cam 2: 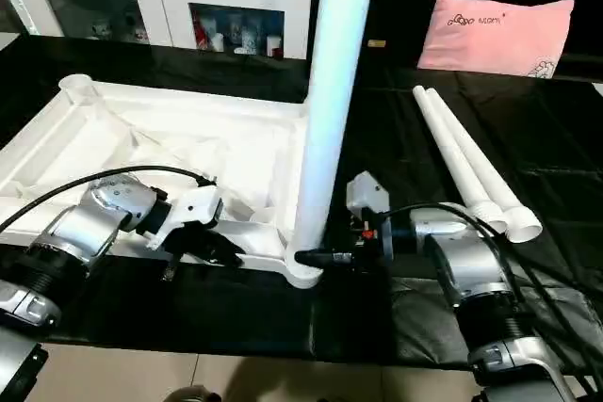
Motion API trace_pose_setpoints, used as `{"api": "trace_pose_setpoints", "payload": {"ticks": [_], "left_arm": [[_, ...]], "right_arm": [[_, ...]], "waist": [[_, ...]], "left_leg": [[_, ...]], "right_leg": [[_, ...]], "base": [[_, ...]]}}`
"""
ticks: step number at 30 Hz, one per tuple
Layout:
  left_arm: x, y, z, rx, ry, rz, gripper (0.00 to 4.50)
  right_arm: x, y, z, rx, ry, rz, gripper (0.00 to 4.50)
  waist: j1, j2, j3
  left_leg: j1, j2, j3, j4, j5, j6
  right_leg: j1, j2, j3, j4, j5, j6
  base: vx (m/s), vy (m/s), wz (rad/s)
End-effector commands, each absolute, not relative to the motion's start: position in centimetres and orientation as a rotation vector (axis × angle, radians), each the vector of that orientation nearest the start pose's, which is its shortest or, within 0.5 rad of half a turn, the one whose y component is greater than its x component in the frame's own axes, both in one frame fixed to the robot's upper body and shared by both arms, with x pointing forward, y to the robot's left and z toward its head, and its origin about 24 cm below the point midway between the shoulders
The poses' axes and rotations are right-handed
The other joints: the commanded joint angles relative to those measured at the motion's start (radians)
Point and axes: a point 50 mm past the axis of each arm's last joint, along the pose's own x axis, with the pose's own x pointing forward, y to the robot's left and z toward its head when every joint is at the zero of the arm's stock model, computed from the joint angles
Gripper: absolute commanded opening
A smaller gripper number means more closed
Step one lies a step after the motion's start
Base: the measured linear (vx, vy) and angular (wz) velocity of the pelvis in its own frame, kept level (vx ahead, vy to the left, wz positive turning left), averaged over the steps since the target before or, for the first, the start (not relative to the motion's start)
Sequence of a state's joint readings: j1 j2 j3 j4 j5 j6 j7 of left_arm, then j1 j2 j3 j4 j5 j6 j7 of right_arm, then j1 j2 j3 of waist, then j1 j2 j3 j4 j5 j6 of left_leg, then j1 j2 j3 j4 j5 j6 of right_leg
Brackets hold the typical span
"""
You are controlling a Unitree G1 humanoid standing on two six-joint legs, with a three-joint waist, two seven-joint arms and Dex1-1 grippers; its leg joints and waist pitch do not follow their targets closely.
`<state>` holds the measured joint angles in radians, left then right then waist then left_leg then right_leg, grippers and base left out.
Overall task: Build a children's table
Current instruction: Rotate leg to tighten
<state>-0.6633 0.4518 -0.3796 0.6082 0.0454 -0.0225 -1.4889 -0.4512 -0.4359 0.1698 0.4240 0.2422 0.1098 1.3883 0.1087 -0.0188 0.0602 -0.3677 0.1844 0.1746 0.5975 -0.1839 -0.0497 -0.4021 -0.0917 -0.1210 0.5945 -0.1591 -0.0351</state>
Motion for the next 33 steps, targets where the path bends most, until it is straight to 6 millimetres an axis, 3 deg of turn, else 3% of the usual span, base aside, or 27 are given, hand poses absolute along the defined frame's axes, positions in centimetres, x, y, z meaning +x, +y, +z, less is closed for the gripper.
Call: {"api": "trace_pose_setpoints", "payload": {"ticks": [1,14,18,24,27,29,33], "left_arm": [[30.6,13.0,7.2,0.622,0.467,-1.727,0.00],[30.5,13.3,7.0,0.637,0.482,-1.733,0.00],[30.7,13.3,6.9,0.622,0.497,-1.705,0.00],[31.7,12.8,7.1,0.541,0.485,-1.567,0.00],[33.3,11.8,7.9,0.460,0.426,-1.370,0.00],[33.9,11.5,8.2,0.434,0.412,-1.302,0.00],[35.0,10.2,8.9,0.370,0.385,-1.128,0.00]], "right_arm": [[29.3,-15.6,7.0,-0.126,0.275,1.486,3.27],[29.0,-15.5,6.7,-0.094,0.311,1.545,2.20],[28.8,-15.4,6.7,-0.064,0.303,1.539,2.09],[28.8,-15.2,6.8,0.004,0.274,1.463,2.04],[28.9,-14.2,6.1,0.068,0.268,1.301,2.02],[29.0,-13.8,5.7,0.076,0.269,1.236,2.01],[29.5,-12.2,3.8,0.074,0.320,1.013,2.01]], "waist": [[-0.005,-0.007,-0.075],[-0.003,-0.007,-0.075],[-0.003,0.000,-0.074],[-0.003,-0.002,-0.072],[-0.007,0.001,-0.071],[-0.009,-0.002,-0.071],[-0.035,-0.002,-0.075]], "left_leg": [[0.012,0.059,-0.010,-0.069,-0.177,0.052],[0.013,0.058,-0.011,-0.069,-0.182,0.042],[0.014,0.058,-0.012,-0.070,-0.187,0.037],[0.016,0.057,-0.012,-0.071,-0.211,0.027],[0.021,0.057,-0.016,-0.073,-0.237,0.006],[0.018,0.057,-0.018,-0.075,-0.239,-0.003],[0.010,0.048,-0.018,-0.071,-0.219,-0.003]], "right_leg": [[0.055,-0.077,0.065,-0.068,-0.300,-0.176],[0.055,-0.077,0.064,-0.069,-0.303,-0.173],[0.055,-0.076,0.064,-0.069,-0.297,-0.176],[0.055,-0.076,0.064,-0.075,-0.332,-0.170],[0.051,-0.076,0.064,-0.078,-0.364,-0.162],[0.053,-0.078,0.062,-0.080,-0.375,-0.153],[0.057,-0.077,0.059,-0.081,-0.351,-0.149]], "base": [[0.000,0.000,0.00],[0.000,0.000,0.00],[0.000,0.000,0.00],[0.000,0.000,0.00],[0.000,0.000,0.00],[0.000,0.000,0.00],[0.000,0.000,0.00]]}}
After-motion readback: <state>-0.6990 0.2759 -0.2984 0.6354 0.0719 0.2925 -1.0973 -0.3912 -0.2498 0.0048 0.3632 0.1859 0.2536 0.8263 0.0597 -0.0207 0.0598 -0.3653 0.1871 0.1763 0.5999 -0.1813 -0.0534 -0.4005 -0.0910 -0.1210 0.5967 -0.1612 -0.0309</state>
